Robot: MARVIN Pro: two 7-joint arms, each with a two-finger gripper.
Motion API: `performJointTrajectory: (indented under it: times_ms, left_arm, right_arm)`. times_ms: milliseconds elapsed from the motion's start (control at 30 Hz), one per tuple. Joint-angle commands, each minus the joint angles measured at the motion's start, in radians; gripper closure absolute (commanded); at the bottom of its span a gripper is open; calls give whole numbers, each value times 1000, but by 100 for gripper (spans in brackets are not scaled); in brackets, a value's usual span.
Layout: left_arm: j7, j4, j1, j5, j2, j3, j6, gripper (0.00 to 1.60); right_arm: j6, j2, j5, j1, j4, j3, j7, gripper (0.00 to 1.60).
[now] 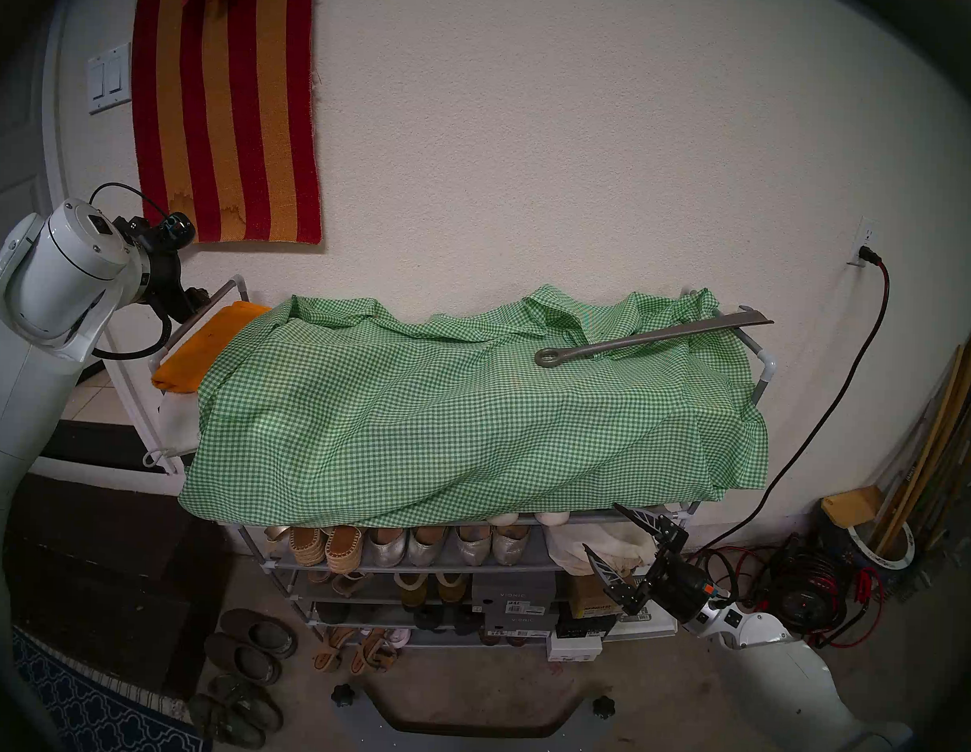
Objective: Lift the object off the cloth, cover the shoe rack with the cloth, put the object back
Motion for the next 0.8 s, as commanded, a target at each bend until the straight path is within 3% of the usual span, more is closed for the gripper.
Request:
performJointTrajectory:
  times_ms: [0,233,767]
  left_arm:
    - [0,0,-1,0,1,0,-1,0]
    - [2,-1,0,-2,2,0,-1,0]
    - [8,-1,2,-8,3,-1,-1,0]
  right_arm:
    - [0,32,55,-86,-123,-28,66,0]
    - [0,66,89,-153,-250,-33,51,0]
    - [0,115,130,57,-461,152,27,0]
